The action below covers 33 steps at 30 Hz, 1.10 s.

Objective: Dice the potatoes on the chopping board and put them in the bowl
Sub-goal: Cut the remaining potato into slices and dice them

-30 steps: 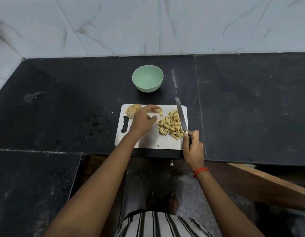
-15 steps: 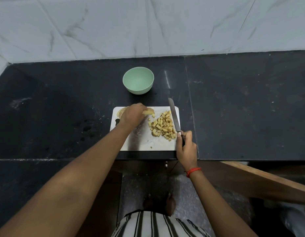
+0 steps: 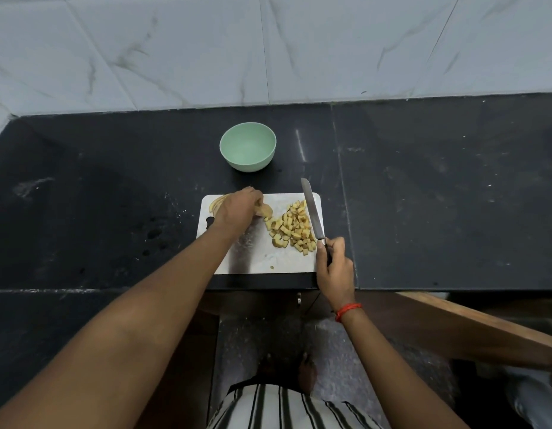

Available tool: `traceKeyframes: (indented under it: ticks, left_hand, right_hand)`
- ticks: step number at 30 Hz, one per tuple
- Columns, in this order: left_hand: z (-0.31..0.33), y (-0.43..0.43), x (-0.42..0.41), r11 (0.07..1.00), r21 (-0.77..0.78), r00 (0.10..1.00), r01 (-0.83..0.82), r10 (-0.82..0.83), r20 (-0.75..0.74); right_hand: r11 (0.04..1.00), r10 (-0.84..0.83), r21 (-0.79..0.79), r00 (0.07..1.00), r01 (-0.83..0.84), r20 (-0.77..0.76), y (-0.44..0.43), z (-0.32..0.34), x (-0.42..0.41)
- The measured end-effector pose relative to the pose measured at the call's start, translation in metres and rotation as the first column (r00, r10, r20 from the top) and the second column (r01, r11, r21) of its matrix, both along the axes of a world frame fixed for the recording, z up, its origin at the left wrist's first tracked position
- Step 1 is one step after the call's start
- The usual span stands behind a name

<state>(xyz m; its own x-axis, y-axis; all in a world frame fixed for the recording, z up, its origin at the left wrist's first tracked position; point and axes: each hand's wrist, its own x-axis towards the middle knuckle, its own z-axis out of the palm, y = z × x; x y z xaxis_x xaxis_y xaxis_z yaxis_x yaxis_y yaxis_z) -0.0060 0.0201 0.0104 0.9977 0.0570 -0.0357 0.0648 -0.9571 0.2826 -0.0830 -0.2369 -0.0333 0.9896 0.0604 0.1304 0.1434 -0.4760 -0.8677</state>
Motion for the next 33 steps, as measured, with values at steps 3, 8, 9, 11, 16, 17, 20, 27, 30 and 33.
traceKeyframes:
  ticks: [3, 8, 9, 11, 16, 17, 20, 27, 30, 33]
  left_hand:
    - [0.0, 0.001, -0.003, 1.0, -0.015, 1.0, 0.005, -0.005, -0.006]
    - [-0.013, 0.005, -0.015, 0.999, -0.037, 0.998, 0.032, -0.03, 0.052]
    - [-0.015, 0.005, -0.017, 0.999, -0.034, 0.996, 0.009, -0.006, 0.084]
    - [-0.018, 0.003, -0.022, 1.0, -0.013, 0.987, 0.012, -0.01, 0.158]
    - [-0.02, 0.0, -0.033, 0.999, 0.002, 0.977, 0.051, -0.051, 0.205]
    - [-0.02, 0.0, -0.034, 0.998, -0.013, 0.978, 0.054, -0.05, 0.202]
    - [-0.017, -0.001, -0.035, 0.999, -0.037, 0.984, 0.022, -0.015, 0.179]
    - [-0.014, 0.006, -0.047, 0.848, -0.446, 0.928, -0.286, 0.361, 0.09]
    - [-0.025, 0.005, -0.072, 0.761, -0.527, 0.907, -0.378, 0.419, -0.045]
    - [-0.033, 0.006, -0.089, 0.791, -0.501, 0.907, -0.351, 0.421, 0.028]
  right_hand:
    - [1.0, 0.001, -0.007, 1.0, -0.001, 0.01, 0.0, -0.002, 0.0]
    - [1.0, 0.014, -0.02, 1.0, -0.013, 0.019, -0.001, -0.004, 0.001]
    - [1.0, 0.015, -0.019, 1.0, -0.014, 0.021, -0.001, -0.004, 0.001]
    - [1.0, 0.014, -0.022, 1.0, -0.013, 0.022, -0.002, -0.004, 0.001]
    - [1.0, 0.021, -0.023, 0.999, -0.02, 0.028, -0.001, -0.004, 0.001]
    - [1.0, 0.023, -0.019, 0.999, -0.022, 0.03, -0.001, -0.004, 0.002]
    - [1.0, 0.029, -0.007, 0.999, -0.029, 0.028, -0.002, -0.004, 0.002]
    - [0.999, 0.039, -0.003, 0.999, -0.039, 0.019, -0.003, 0.0, 0.0]
    - [0.999, 0.034, -0.007, 0.999, -0.034, 0.01, -0.002, -0.001, 0.0]
    - [0.999, 0.035, -0.01, 0.999, -0.035, 0.004, -0.003, -0.002, 0.001]
